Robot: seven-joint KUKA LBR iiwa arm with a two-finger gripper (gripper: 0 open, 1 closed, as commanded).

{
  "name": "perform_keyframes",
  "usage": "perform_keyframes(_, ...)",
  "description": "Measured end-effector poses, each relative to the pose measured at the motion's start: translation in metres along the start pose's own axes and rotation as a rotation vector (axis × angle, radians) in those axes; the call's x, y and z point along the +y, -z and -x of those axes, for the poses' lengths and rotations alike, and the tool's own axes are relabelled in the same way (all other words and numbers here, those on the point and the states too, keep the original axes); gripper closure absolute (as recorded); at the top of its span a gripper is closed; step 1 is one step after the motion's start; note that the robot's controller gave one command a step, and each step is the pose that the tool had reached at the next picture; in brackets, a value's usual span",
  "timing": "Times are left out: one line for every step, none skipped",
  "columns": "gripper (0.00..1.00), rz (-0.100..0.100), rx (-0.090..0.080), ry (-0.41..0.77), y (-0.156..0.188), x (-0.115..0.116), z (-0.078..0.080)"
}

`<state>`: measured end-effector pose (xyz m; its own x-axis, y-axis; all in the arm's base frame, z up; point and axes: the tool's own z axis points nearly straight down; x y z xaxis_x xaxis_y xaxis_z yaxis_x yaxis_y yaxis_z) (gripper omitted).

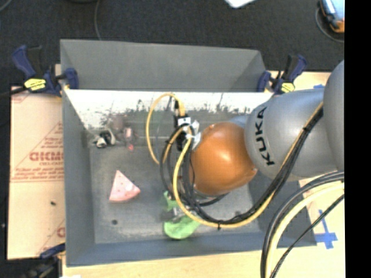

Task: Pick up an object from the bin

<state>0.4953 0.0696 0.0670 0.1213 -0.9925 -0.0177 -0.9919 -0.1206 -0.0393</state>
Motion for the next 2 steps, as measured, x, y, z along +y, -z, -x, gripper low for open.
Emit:
perform_keyframes(1.0,-0.002,-0.001,0.417,0.01,0.007,-0.018)
perform_keyframes(1.0,-0.008,-0.001,0.815,0.157,-0.021,0.008)
